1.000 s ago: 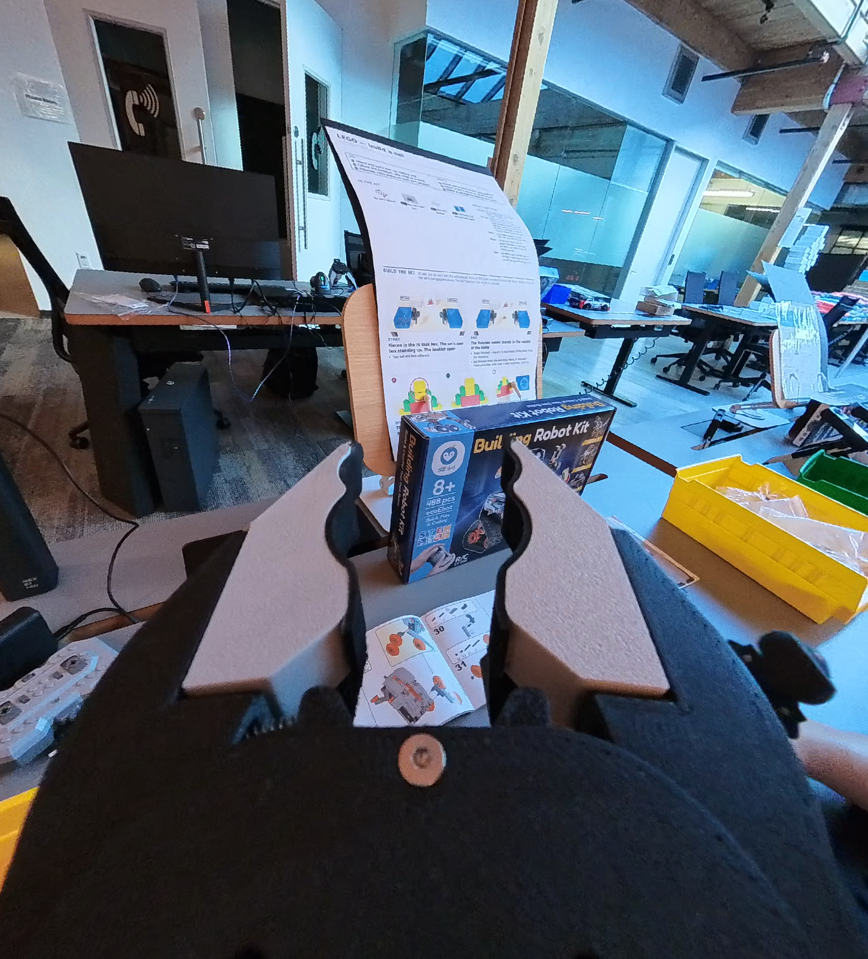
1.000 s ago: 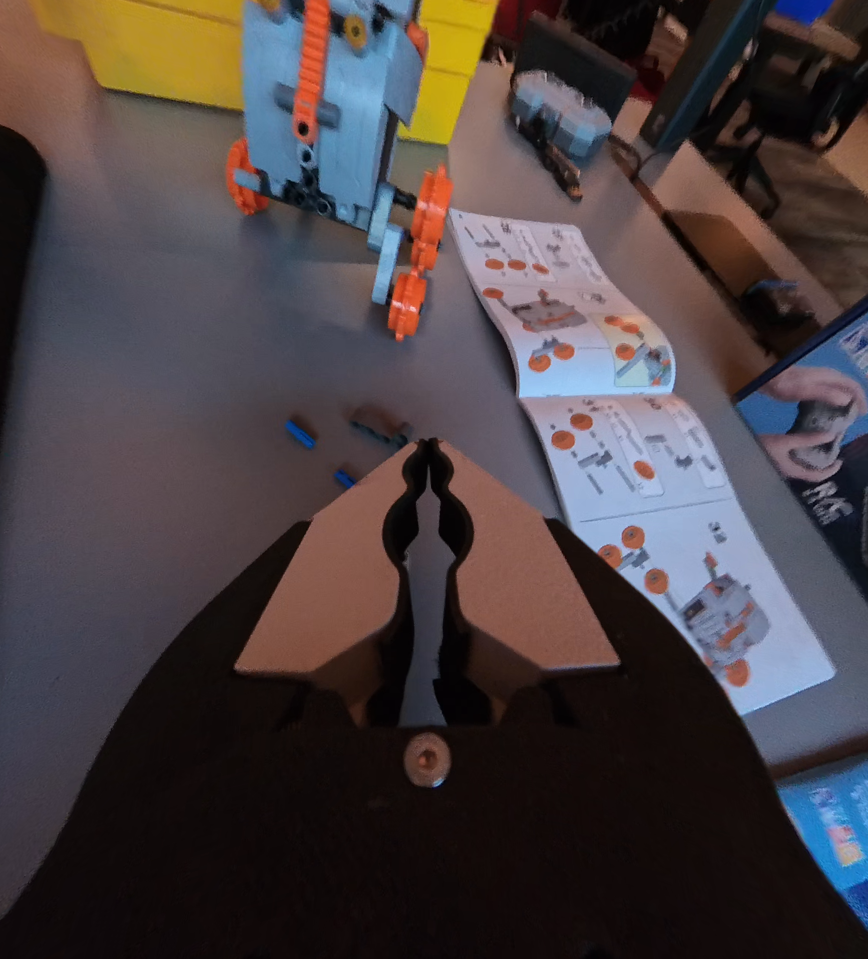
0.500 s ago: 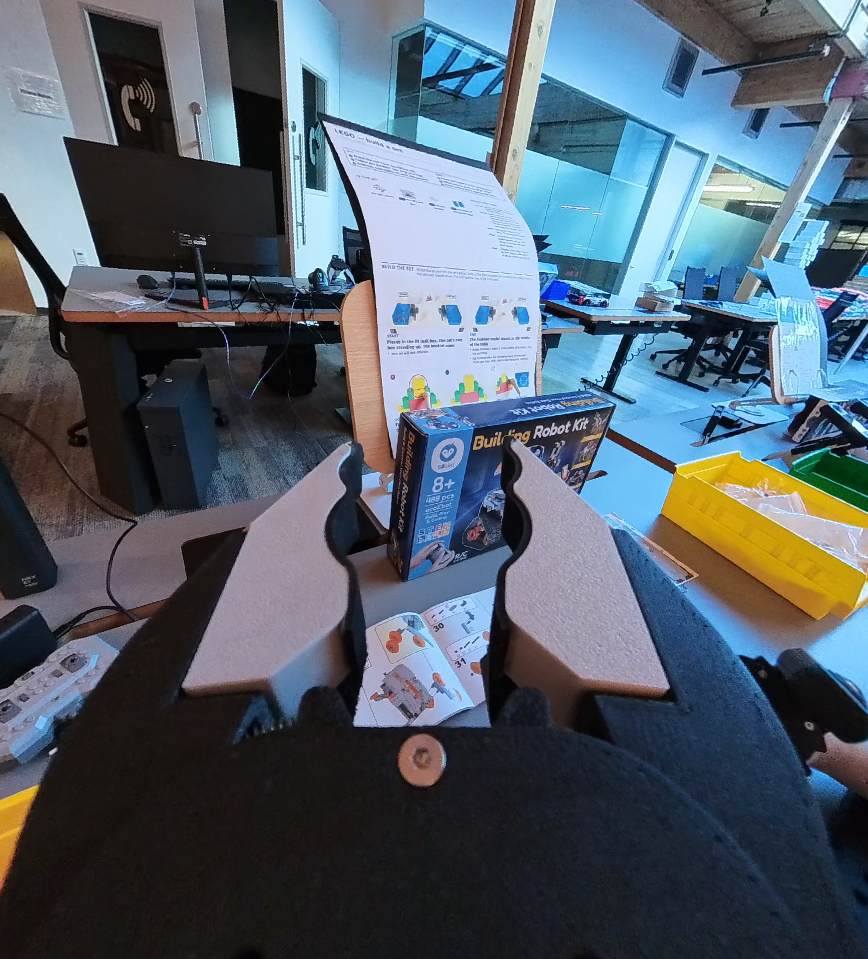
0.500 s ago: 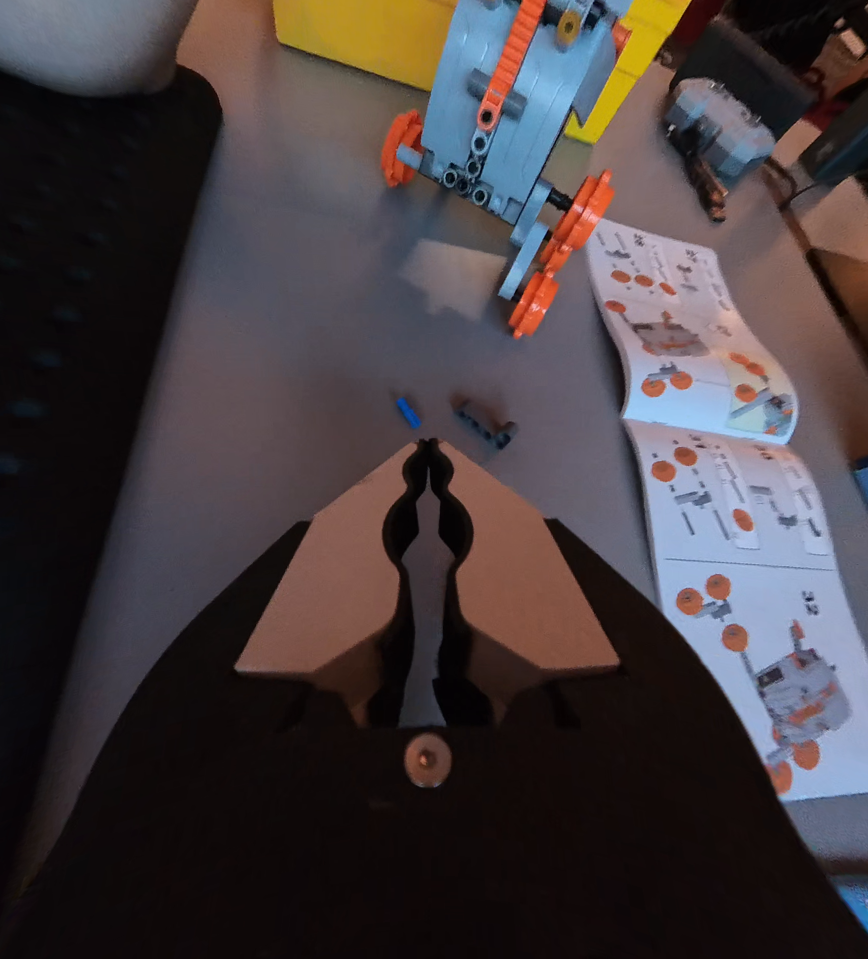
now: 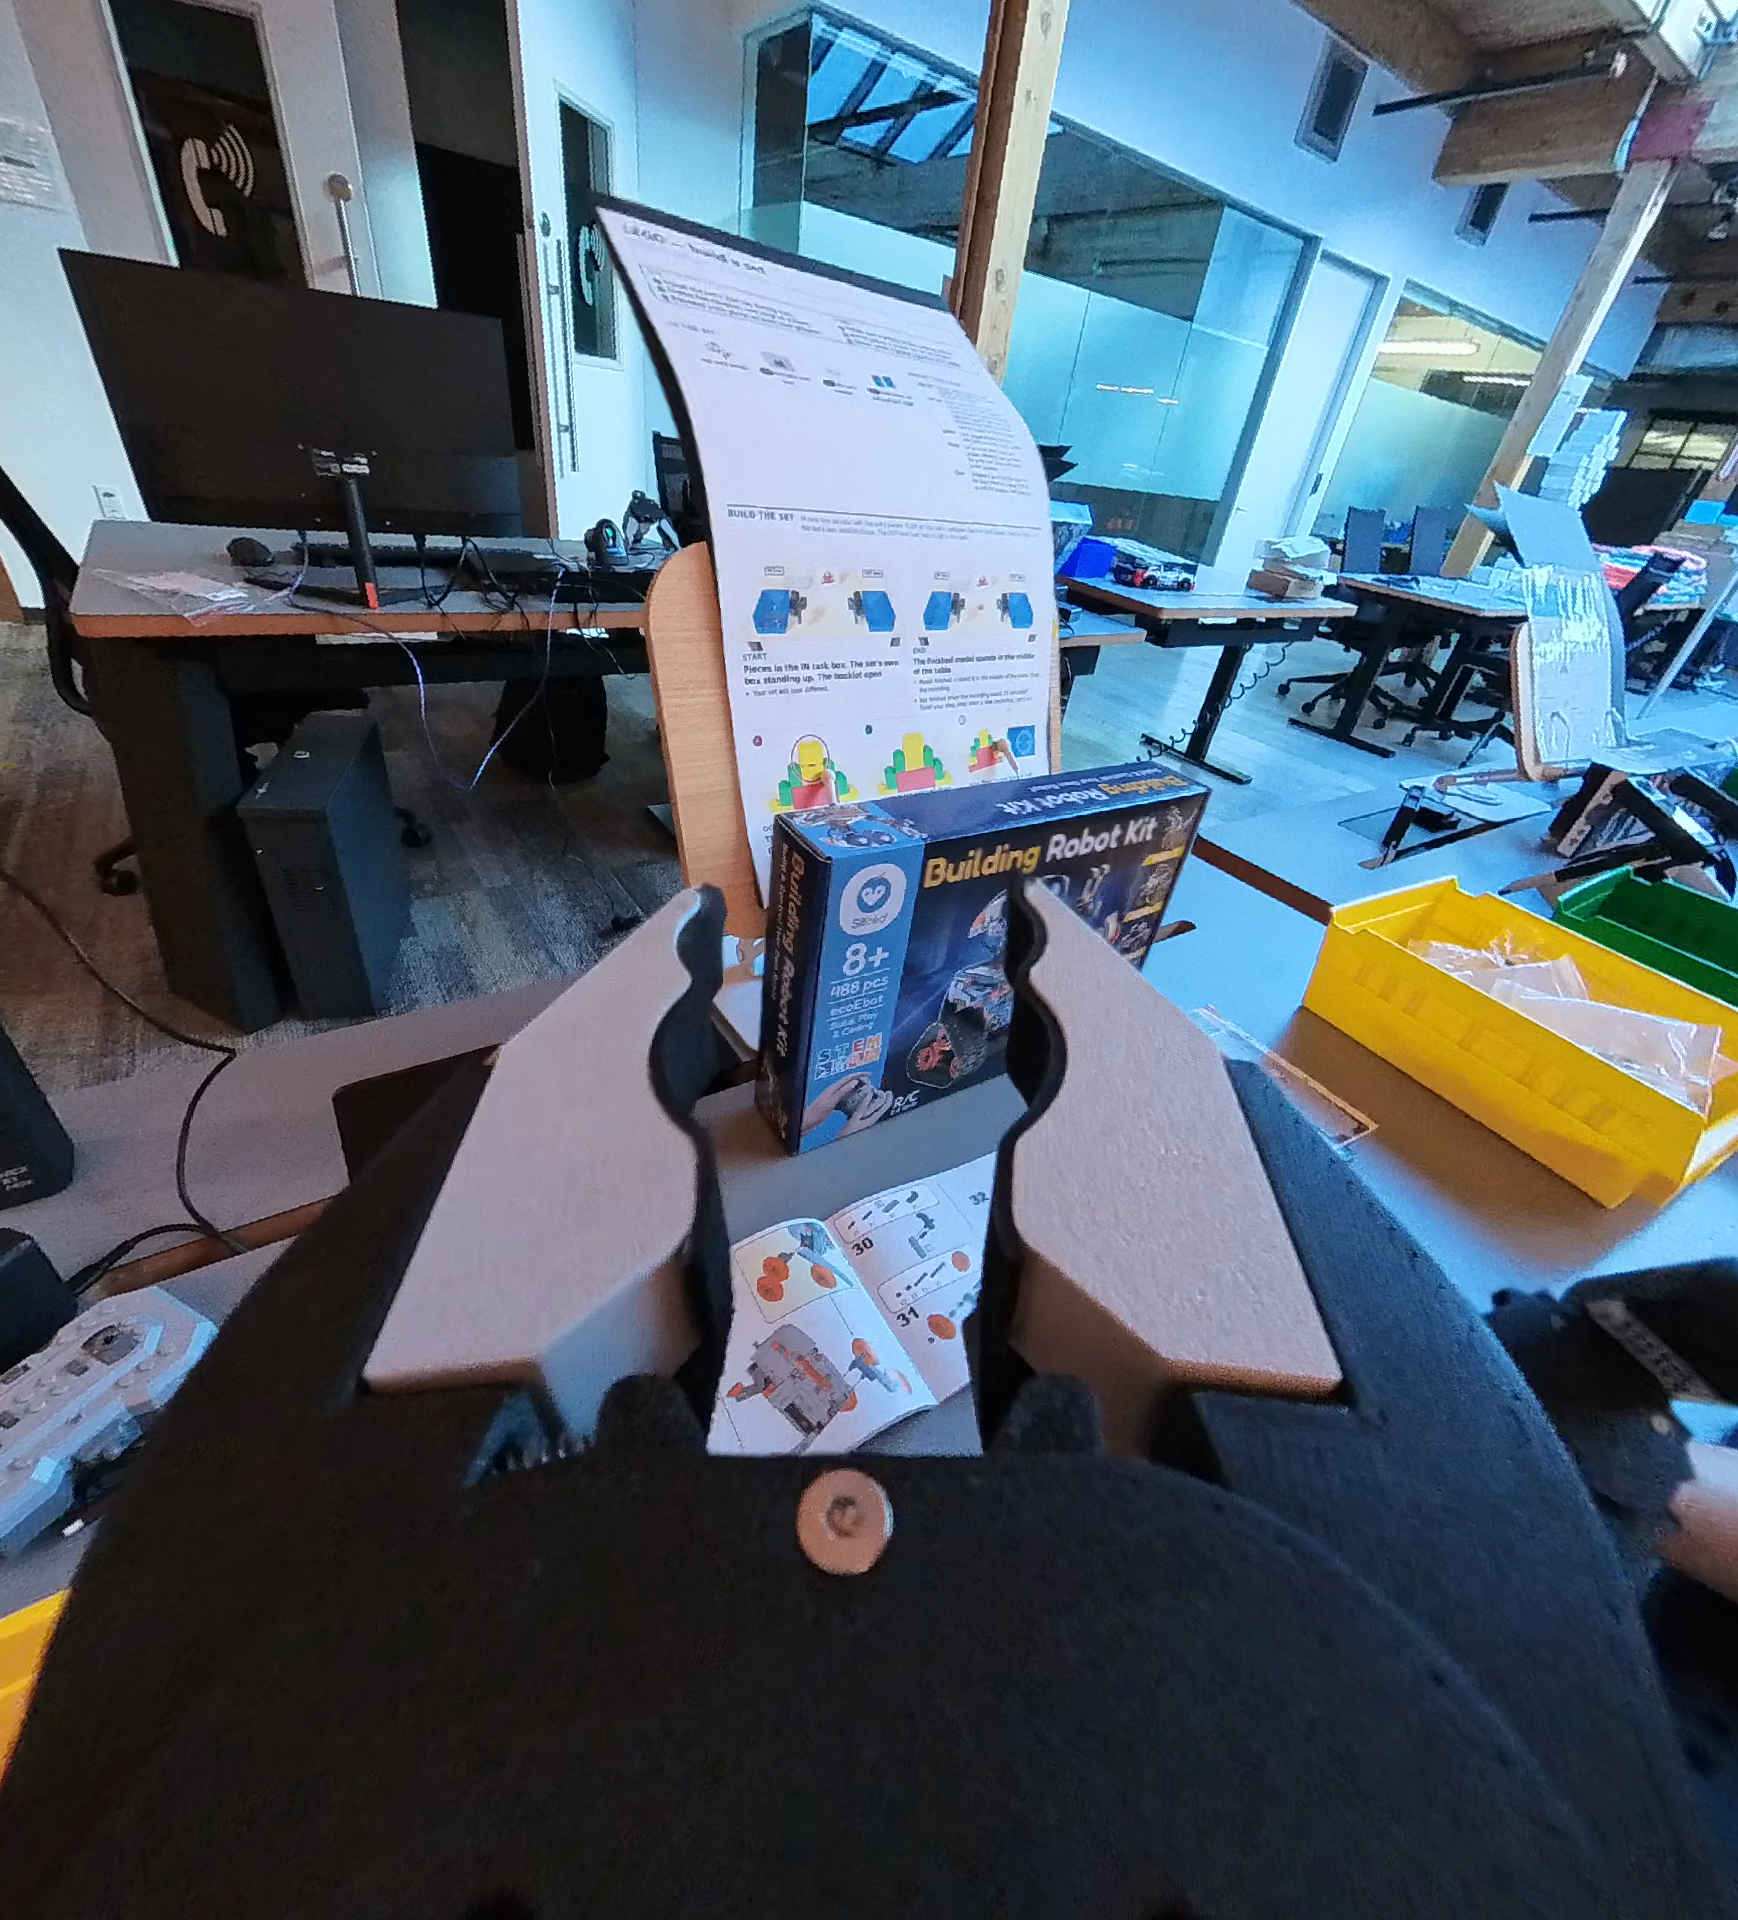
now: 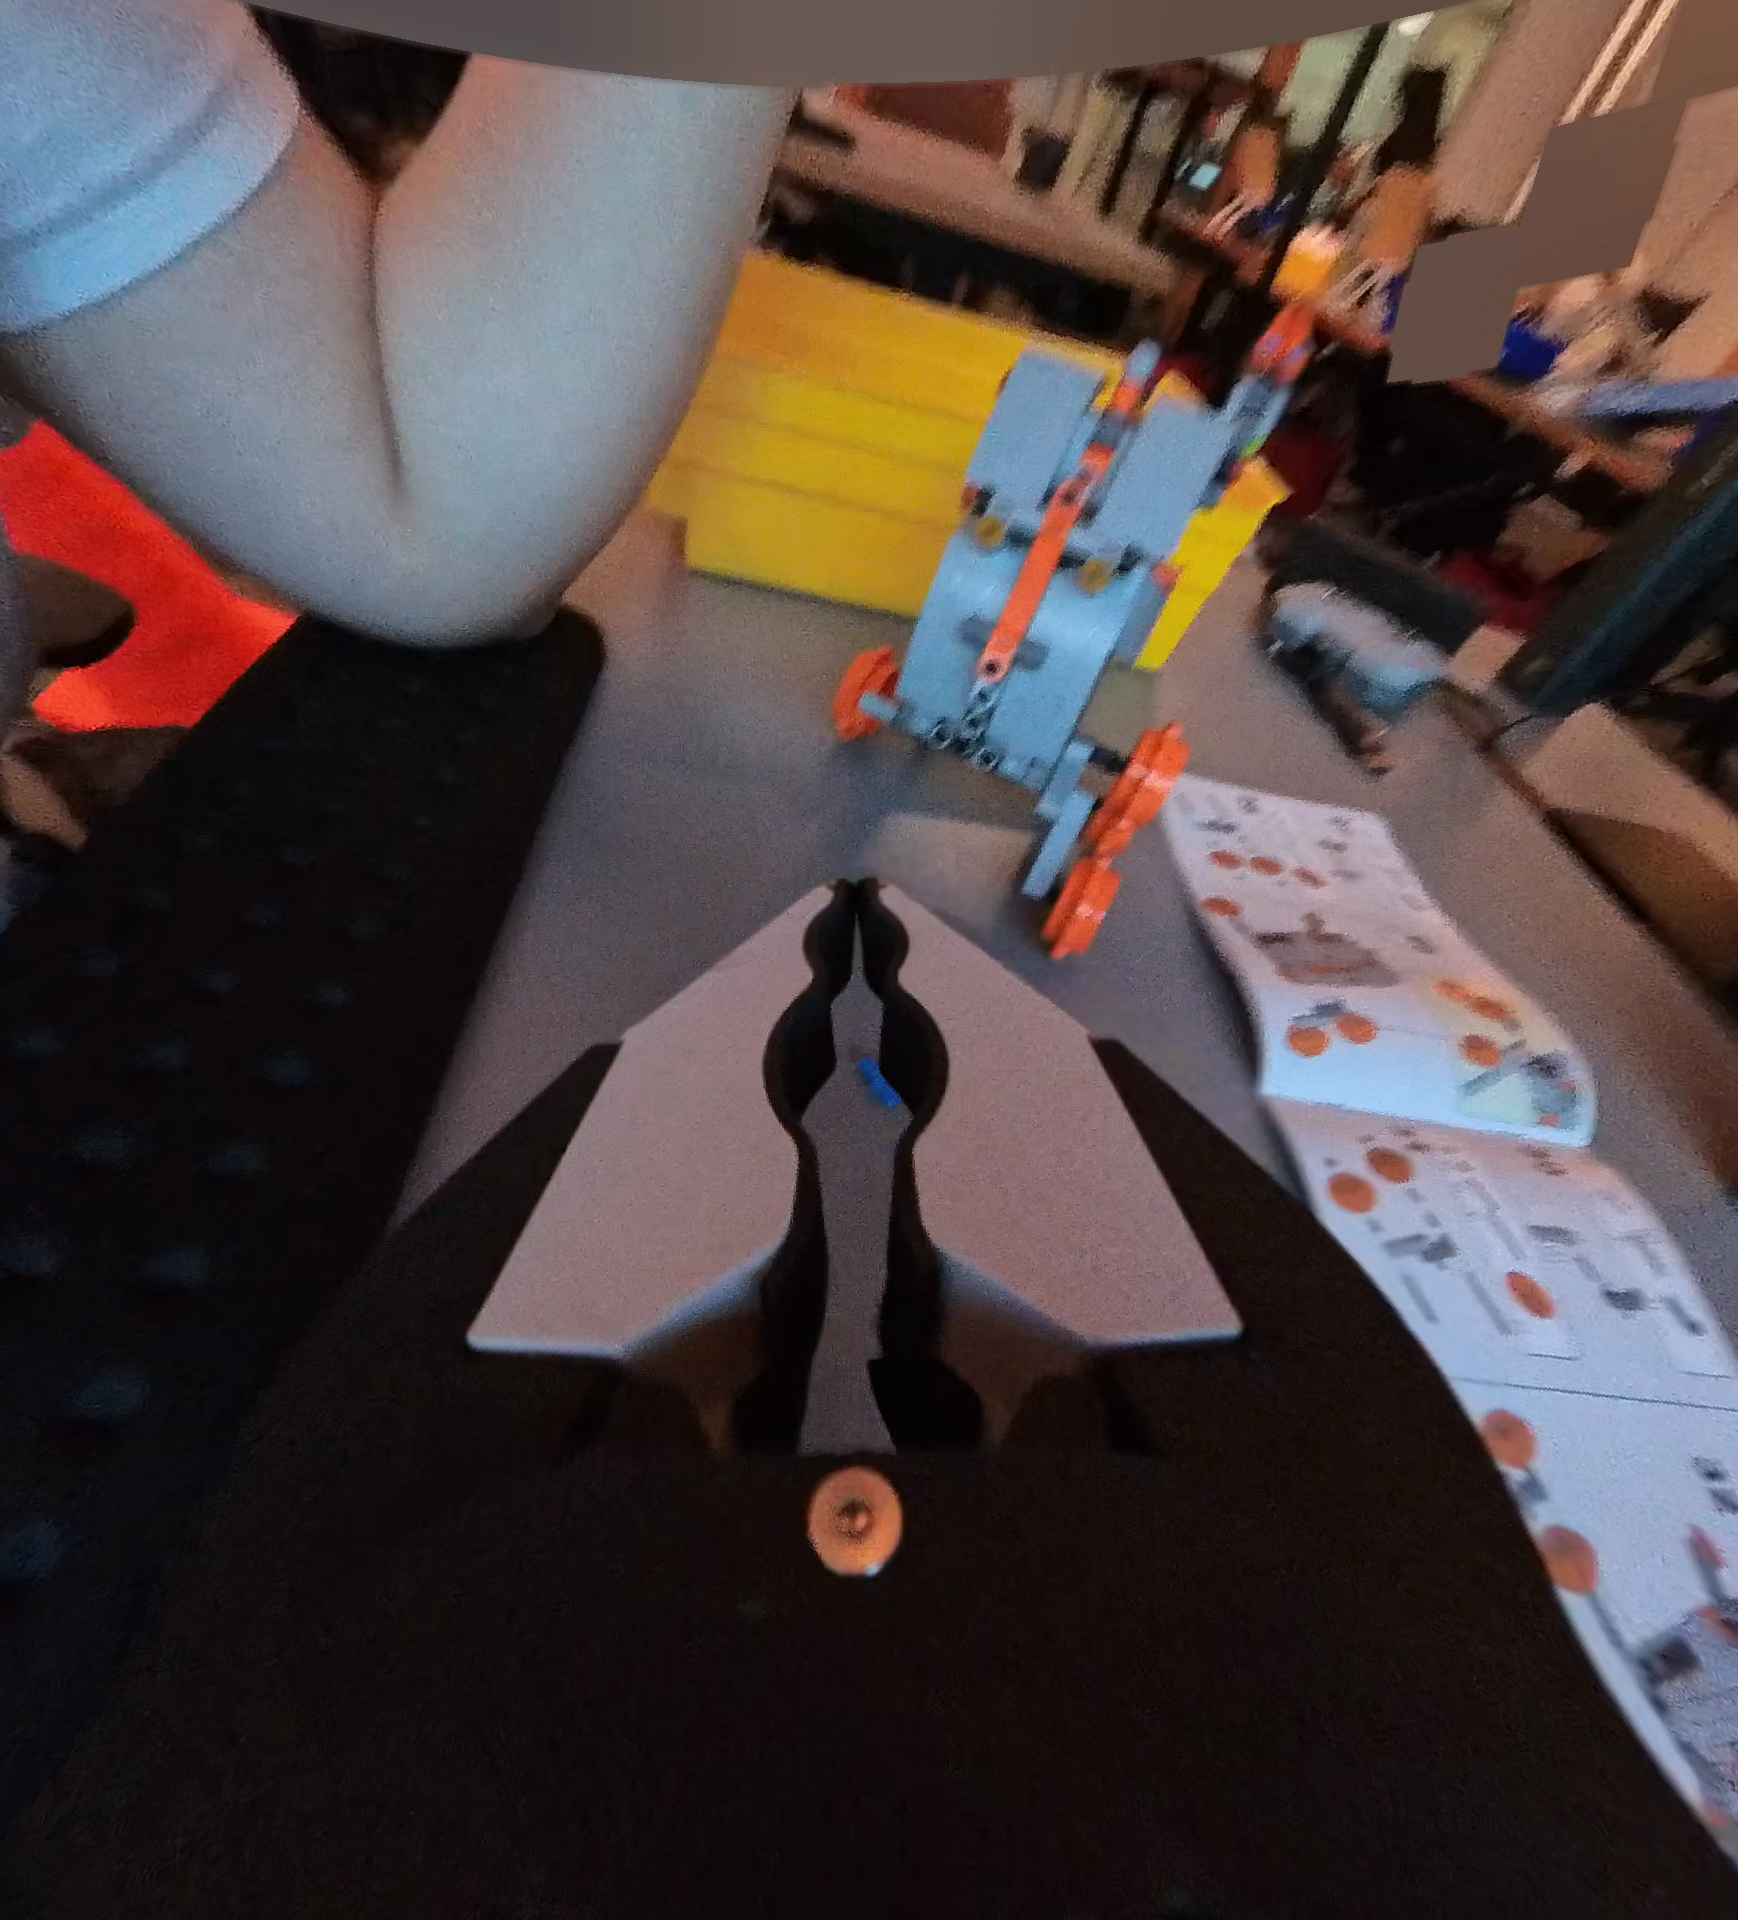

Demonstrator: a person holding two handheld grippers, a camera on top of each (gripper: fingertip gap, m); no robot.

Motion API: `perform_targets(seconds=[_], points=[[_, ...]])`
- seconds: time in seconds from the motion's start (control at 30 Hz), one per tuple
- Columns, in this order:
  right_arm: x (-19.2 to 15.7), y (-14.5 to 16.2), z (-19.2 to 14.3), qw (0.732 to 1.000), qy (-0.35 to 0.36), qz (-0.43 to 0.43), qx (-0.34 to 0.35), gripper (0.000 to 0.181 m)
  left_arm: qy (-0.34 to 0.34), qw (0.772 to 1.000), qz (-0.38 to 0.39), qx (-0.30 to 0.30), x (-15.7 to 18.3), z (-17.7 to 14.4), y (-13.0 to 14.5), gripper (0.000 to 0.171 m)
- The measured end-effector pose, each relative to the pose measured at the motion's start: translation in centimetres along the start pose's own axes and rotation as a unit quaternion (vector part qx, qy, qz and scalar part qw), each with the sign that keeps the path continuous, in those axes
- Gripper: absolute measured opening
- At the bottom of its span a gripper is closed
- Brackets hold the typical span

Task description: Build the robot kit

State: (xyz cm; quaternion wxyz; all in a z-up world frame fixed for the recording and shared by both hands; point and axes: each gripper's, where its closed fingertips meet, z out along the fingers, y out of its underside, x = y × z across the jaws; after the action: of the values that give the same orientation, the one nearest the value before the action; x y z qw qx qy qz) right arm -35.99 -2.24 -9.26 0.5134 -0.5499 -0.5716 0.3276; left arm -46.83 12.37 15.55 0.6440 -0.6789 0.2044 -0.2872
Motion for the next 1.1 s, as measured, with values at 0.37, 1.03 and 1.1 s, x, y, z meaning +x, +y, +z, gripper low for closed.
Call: perform_targets(seconds=[0.37,1.03,1.1], points=[[2.8,6.7,-2.1,0.983,0.043,0.020,-0.175,0.030,0.001,1.000,0.004,0.018,0.5,-0.9,-0.8,0.053],[7.5,2.4,-4.2,0.939,0.046,0.340,0.027,0.007,0.027,0.998,0.000,0.050,2.5,0.1,-1.6,0.063],[10.5,-3.8,-7.9,0.845,0.008,0.446,0.294,0.007,0.079,0.995,-0.005,0.062,4.6,0.6,-1.8,0.062]])
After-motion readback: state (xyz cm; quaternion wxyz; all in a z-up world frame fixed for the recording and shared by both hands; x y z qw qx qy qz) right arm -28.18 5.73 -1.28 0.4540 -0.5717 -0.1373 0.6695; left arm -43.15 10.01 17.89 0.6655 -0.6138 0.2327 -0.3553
